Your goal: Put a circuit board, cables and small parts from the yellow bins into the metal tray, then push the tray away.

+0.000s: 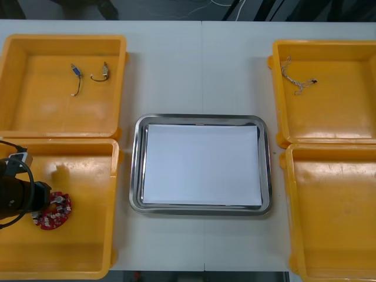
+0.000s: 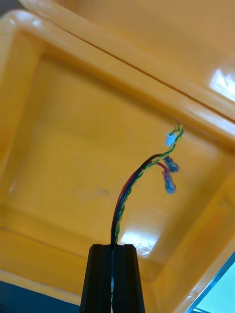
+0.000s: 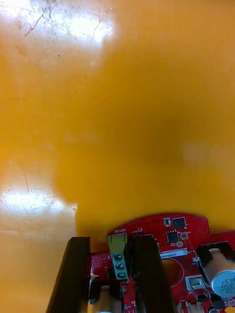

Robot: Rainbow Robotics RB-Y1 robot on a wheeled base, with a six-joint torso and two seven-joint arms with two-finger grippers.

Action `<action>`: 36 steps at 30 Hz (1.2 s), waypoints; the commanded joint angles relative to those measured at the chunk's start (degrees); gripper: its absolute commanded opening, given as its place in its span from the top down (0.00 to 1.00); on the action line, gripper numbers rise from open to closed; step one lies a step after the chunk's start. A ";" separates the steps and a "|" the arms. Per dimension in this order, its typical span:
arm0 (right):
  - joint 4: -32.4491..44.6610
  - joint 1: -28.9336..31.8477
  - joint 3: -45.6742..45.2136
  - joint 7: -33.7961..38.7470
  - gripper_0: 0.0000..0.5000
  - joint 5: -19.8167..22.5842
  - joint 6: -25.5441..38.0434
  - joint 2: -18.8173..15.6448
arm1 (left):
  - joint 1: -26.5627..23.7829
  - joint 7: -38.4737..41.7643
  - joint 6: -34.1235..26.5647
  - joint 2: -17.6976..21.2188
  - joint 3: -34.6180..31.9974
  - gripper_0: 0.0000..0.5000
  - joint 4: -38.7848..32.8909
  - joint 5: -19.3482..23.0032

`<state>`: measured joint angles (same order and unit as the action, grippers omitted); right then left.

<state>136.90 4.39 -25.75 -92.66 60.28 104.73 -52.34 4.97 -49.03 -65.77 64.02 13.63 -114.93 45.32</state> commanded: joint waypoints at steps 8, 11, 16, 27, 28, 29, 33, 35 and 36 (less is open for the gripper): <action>1.52 -8.61 0.96 3.89 1.00 11.26 0.47 -6.54 | -1.54 2.01 0.55 0.05 0.16 1.00 -0.82 0.91; 1.52 -11.24 3.86 4.06 1.00 12.49 0.47 -7.60 | -1.54 2.10 0.46 0.05 -0.01 1.00 -0.91 1.08; 2.23 -15.29 8.43 4.59 1.00 12.84 0.47 -7.86 | -1.63 2.01 -0.50 0.05 -1.24 1.00 -1.44 2.05; 2.49 -21.88 20.65 5.47 1.00 11.96 -1.20 -7.86 | -3.91 1.57 -11.93 0.05 -9.59 1.00 -6.27 8.47; 2.67 -22.23 21.18 5.47 1.00 11.61 -1.29 -7.86 | -4.26 1.57 -12.54 0.05 -9.86 1.00 -6.45 8.47; 2.93 -23.11 22.50 5.47 1.00 10.91 -1.29 -7.86 | -4.97 1.57 -13.77 0.05 -10.38 1.00 -6.71 8.64; 3.19 -25.92 26.45 6.17 1.00 9.77 -1.29 -7.86 | -8.04 1.48 -17.90 0.05 -11.26 1.00 -7.77 8.99; 3.28 -27.59 28.74 6.70 1.00 9.41 -1.46 -7.86 | -10.15 1.75 -20.45 0.05 -11.26 1.00 -8.03 9.52; 3.19 -28.38 29.62 6.96 1.00 9.24 -1.46 -7.86 | -11.12 1.84 -21.33 0.05 -11.35 1.00 -8.03 9.96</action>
<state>138.61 -20.09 0.48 -88.49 70.37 103.96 -57.89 -1.59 -49.03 -84.44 64.02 4.02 -121.00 54.03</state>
